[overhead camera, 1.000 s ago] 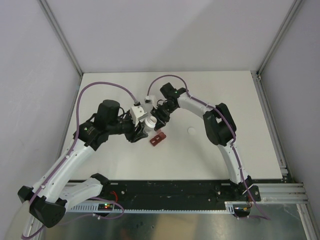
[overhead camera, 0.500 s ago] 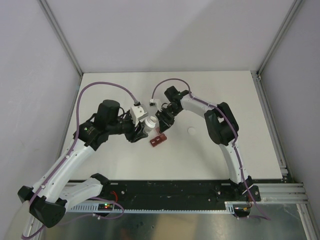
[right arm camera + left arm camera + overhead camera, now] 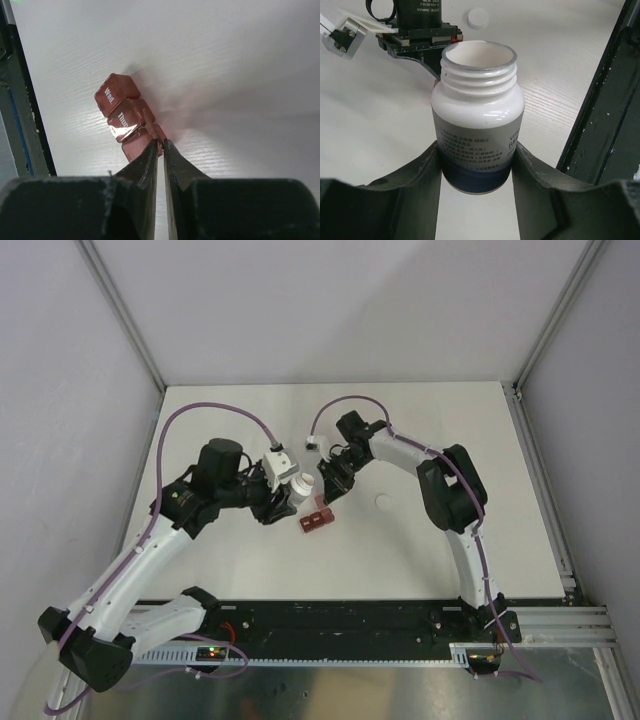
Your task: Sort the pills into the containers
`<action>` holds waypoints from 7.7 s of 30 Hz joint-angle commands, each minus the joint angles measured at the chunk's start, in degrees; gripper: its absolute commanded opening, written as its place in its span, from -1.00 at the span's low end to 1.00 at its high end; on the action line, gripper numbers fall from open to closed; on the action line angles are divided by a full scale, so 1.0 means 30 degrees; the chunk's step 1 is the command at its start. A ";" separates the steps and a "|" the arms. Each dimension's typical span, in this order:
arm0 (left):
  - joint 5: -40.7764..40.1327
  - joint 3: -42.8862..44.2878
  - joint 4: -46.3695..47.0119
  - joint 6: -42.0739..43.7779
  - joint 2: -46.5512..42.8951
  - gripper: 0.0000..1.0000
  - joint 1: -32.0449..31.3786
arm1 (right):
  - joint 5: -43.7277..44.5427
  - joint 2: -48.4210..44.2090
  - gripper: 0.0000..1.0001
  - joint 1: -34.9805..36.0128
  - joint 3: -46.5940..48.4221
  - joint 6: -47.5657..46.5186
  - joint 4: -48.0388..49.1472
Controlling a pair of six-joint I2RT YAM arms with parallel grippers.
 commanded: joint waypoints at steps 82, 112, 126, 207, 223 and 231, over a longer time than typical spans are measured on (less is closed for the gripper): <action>-0.1723 -0.0098 0.2119 -0.0114 0.1284 -1.00 0.0142 | 0.4068 -1.1189 -0.30 -0.0612 -1.7056 0.9483 1.5549; -0.3247 -0.1598 0.2146 0.1750 0.2682 -1.00 -0.1792 | 0.4826 -1.2885 0.01 -0.1138 -1.6891 0.9045 1.4535; -0.3417 -0.2265 0.2684 0.1763 0.3414 -1.00 -0.2755 | 0.4188 -1.1378 0.07 -0.1067 -1.5955 0.8247 1.3850; -0.4204 -0.2995 0.2798 0.1679 0.3171 -1.00 -0.3373 | 0.5488 -1.0301 -0.31 -0.1915 -1.5068 0.9668 1.3878; -0.4487 -0.2986 0.2969 0.1490 0.3408 -1.00 -0.3519 | 0.5404 -1.1235 -0.08 -0.1777 -1.5049 0.9597 1.3133; -0.4752 -0.2613 0.3010 0.1381 0.3954 -1.00 -0.3751 | 0.5418 -1.1804 0.10 -0.1769 -1.5059 0.9498 1.3119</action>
